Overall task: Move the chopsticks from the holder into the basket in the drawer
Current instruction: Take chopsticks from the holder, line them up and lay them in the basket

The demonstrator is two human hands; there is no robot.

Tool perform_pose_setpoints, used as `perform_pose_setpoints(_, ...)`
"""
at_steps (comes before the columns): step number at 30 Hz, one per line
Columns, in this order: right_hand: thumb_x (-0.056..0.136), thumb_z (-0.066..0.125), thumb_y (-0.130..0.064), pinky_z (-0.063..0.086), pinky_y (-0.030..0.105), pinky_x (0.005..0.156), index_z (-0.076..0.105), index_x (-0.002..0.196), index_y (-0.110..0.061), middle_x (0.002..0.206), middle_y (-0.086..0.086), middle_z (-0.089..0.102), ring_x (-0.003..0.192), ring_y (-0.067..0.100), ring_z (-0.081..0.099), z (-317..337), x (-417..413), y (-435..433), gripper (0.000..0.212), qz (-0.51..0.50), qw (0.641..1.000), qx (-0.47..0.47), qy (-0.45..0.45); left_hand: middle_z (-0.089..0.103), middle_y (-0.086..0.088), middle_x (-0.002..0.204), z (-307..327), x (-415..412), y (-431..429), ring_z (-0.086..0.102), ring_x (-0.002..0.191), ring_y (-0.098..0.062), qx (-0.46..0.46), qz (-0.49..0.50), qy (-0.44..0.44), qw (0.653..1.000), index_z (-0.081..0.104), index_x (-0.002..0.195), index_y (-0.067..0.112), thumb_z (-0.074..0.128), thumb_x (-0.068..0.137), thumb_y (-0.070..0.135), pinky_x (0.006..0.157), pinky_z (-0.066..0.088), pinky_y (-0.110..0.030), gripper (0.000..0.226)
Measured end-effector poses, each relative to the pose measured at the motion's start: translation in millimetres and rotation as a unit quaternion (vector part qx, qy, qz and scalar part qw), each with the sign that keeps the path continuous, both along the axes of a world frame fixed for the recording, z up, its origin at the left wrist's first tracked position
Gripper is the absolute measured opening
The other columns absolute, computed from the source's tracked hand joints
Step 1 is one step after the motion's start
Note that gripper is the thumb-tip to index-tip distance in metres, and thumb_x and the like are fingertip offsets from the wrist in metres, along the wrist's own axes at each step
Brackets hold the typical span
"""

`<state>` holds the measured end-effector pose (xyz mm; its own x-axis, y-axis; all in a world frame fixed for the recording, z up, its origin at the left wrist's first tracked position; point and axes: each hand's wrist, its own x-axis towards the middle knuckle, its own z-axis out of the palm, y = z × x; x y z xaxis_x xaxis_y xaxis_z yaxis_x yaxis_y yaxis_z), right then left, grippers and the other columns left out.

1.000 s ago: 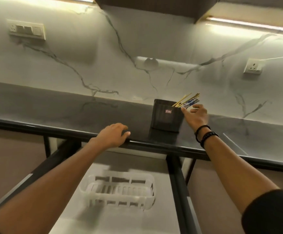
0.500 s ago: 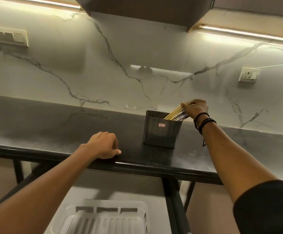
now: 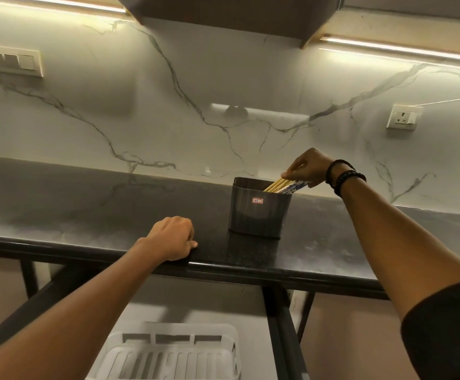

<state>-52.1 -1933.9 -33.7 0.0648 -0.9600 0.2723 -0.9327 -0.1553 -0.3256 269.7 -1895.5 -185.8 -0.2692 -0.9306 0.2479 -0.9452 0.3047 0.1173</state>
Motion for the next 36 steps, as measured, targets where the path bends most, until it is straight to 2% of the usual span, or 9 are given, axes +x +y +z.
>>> perform_pose_setpoints(2,0.080,0.073,-0.043,0.058,0.035,0.072,0.069,0.113,-0.008,0.106,0.005,0.067,0.096,0.024,0.061,4.5,0.0,6.4,0.048,0.025,0.999,0.031,0.033,0.065,-0.001,0.099,-0.7,-0.6,3.4,0.058,0.088,-0.015,0.012,0.004,0.001,1.000,0.065,0.092,0.017,0.059,0.091,0.040,0.071,0.040,-0.025,0.023)
perform_pose_setpoints(5,0.075,0.081,-0.028,0.053,0.035,0.088,0.066,0.120,-0.007,0.116,0.008,0.067,0.102,0.023,0.062,5.5,-1.6,15.0,0.052,0.042,0.997,0.026,0.067,0.065,-0.003,0.101,-0.7,-0.7,9.1,0.057,0.086,-0.015,0.021,0.010,0.001,1.000,0.065,0.096,0.016,0.057,0.092,0.039,0.072,0.040,-0.026,0.025)
perform_pose_setpoints(7,0.075,0.082,-0.019,0.050,0.026,0.080,0.070,0.115,-0.007,0.113,0.012,0.071,0.095,0.020,0.063,3.6,-2.3,17.1,0.044,0.045,0.997,-0.020,0.063,0.066,-0.003,0.101,-1.2,-0.6,11.9,0.053,0.082,-0.013,0.024,0.016,0.002,1.000,0.065,0.095,0.016,0.057,0.093,0.039,0.071,0.039,-0.026,0.025)
perform_pose_setpoints(10,0.075,0.082,-0.019,0.044,0.015,0.064,0.073,0.107,-0.006,0.105,0.014,0.074,0.084,0.016,0.062,4.3,-0.9,21.5,0.036,0.051,0.994,-0.069,0.065,0.066,-0.003,0.101,-2.4,0.3,15.6,0.052,0.080,-0.013,0.027,0.027,0.001,0.999,0.064,0.093,0.016,0.056,0.093,0.039,0.070,0.039,-0.027,0.025)
perform_pose_setpoints(14,0.075,0.081,-0.020,0.049,0.024,0.077,0.071,0.110,-0.006,0.109,0.013,0.071,0.088,0.018,0.060,3.1,5.3,25.7,0.039,0.058,0.992,-0.073,0.084,0.065,-0.003,0.099,-4.6,0.2,16.9,0.052,0.080,-0.014,0.031,0.034,-0.001,0.999,0.063,0.091,0.017,0.056,0.093,0.040,0.070,0.040,-0.028,0.024)
perform_pose_setpoints(21,0.078,0.079,-0.020,0.056,0.034,0.081,0.076,0.101,-0.010,0.104,0.013,0.074,0.088,0.020,0.066,1.4,16.6,28.7,0.025,0.074,0.985,-0.105,0.117,0.062,-0.001,0.100,-6.7,-0.4,15.7,0.051,0.079,-0.012,0.040,0.034,-0.015,0.999,0.059,0.085,0.021,0.053,0.094,0.040,0.070,0.038,-0.028,0.022)
perform_pose_setpoints(26,0.081,0.076,-0.014,0.047,0.019,0.071,0.076,0.102,-0.008,0.104,0.012,0.073,0.093,0.021,0.066,-0.1,27.1,31.2,0.022,0.094,0.979,-0.119,0.135,0.062,-0.002,0.100,-7.1,0.2,17.5,0.057,0.084,-0.016,0.048,0.032,-0.017,0.998,0.064,0.088,0.018,0.051,0.096,0.039,0.073,0.043,-0.030,0.026)
perform_pose_setpoints(31,0.079,0.078,-0.014,0.045,0.018,0.072,0.076,0.101,-0.005,0.102,0.013,0.074,0.088,0.019,0.064,7.3,30.9,37.1,0.024,0.091,0.981,-0.107,0.132,0.064,-0.006,0.099,-9.1,3.2,23.9,0.059,0.082,-0.018,0.058,0.014,-0.017,0.998,0.063,0.080,0.016,0.047,0.098,0.040,0.070,0.043,-0.028,0.035)
perform_pose_setpoints(36,0.076,0.081,-0.020,0.048,0.022,0.077,0.074,0.107,-0.011,0.107,0.011,0.073,0.094,0.021,0.067,8.2,36.9,41.8,0.033,0.091,0.979,-0.078,0.162,0.062,-0.004,0.082,-8.3,6.4,30.2,0.054,0.075,-0.016,0.066,-0.006,-0.004,0.998,0.063,0.078,0.015,0.044,0.098,0.040,0.068,0.042,-0.028,0.037)
